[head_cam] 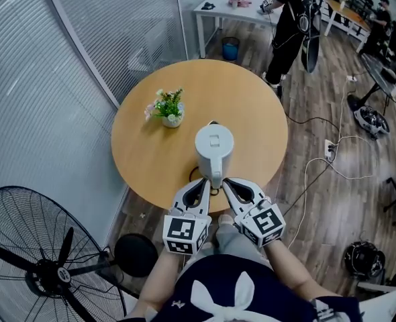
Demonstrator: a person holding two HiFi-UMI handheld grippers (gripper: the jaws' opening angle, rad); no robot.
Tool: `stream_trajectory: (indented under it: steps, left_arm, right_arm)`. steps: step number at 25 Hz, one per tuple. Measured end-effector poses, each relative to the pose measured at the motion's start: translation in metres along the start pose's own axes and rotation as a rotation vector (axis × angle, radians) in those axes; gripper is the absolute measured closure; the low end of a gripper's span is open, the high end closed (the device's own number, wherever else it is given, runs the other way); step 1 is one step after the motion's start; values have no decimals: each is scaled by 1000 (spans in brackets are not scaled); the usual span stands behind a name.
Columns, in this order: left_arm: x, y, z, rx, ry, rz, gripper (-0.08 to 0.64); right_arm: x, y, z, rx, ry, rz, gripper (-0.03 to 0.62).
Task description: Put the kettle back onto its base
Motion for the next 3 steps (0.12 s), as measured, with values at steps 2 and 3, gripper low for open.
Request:
stream_trajectory:
  steps: [2,3]
  left_arm:
    - [-2,0,0,0,4,-2,538]
    - [-2,0,0,1,7,-3,538]
  right_arm:
    - [1,-1,0,-5,2,5,571]
    - [2,-1,0,-8,3,7,571]
Point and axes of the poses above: the fingertips, and each gripper's own axes: y backward along the fingers, x to its right, z out of its underside, the point moved 4 cm from there along y, backward along the fingers, and after that the axes turned 3 degrees about -x, right-handed, at the moved point
